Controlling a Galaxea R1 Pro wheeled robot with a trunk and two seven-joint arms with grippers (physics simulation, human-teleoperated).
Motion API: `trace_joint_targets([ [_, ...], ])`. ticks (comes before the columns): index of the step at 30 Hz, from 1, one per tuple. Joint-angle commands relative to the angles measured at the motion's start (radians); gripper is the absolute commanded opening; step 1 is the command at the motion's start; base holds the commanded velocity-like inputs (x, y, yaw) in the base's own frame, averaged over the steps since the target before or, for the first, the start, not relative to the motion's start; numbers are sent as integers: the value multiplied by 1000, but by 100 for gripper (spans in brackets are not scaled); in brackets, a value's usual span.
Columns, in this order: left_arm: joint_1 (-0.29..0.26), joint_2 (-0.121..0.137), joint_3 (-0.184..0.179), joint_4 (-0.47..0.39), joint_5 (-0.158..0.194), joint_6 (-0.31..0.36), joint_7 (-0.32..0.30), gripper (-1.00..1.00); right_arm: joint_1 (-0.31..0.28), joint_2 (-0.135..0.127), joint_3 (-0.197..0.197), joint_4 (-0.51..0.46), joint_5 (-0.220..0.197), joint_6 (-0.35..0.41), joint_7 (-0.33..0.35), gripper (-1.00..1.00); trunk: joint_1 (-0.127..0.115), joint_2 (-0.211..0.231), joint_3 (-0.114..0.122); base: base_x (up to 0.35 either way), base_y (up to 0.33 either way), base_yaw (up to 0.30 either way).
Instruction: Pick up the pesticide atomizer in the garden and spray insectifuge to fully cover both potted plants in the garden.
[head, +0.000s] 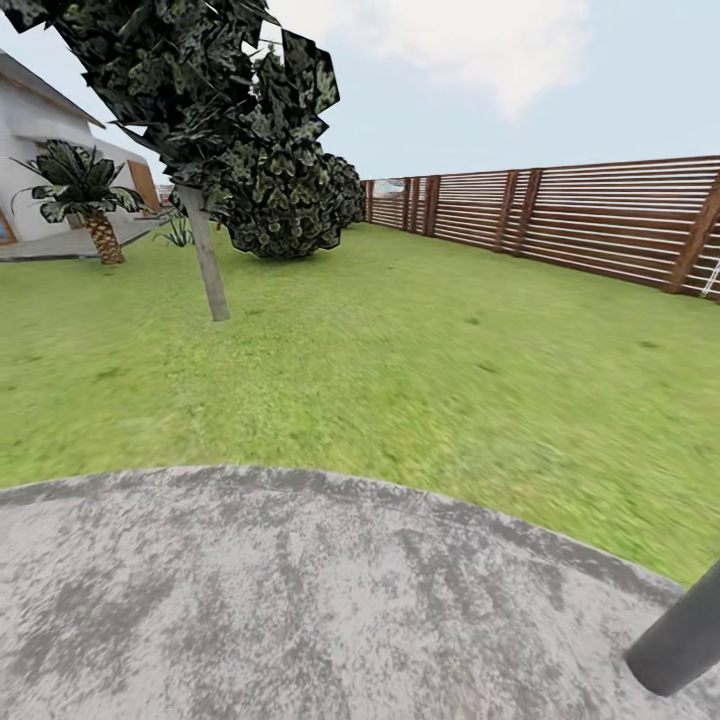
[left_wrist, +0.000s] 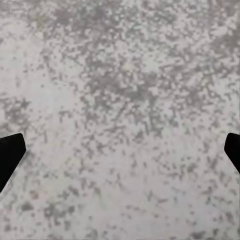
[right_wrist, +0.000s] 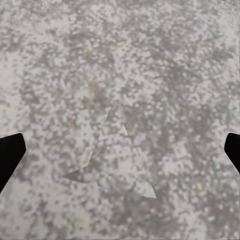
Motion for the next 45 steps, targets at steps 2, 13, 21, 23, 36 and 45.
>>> trace_joint_targets([
  [2, -1, 0, 0, 1, 4, -4, 0, 100, 0, 0, -1, 0, 0, -3, -1, 100, 0, 0, -1, 336, 124, 273],
  [13, -1, 0, -1, 1, 4, -4, 0, 100, 0, 0, -1, 0, 0, -3, -1, 100, 0, 0, -1, 336, 78, 273],
  [21, -1, 0, -1, 1, 4, -5, 0, 100, 0, 0, -1, 0, 0, -3, -1, 100, 0, 0, -1, 336, 3, 273],
  [23, -1, 0, -1, 1, 4, -5, 0, 100, 0, 0, -1, 0, 0, -3, -1, 100, 0, 0, -1, 336, 0, 273],
  [36, -1, 0, 0, 1, 6, -5, 0, 100, 0, 0, -1, 0, 0, -3, -1, 100, 0, 0, -1, 336, 0, 273],
  [45, -1, 0, -1, 1, 6, -5, 0, 100, 0, 0, -1, 0, 0, -3, -1, 100, 0, 0, -1, 336, 0, 273],
])
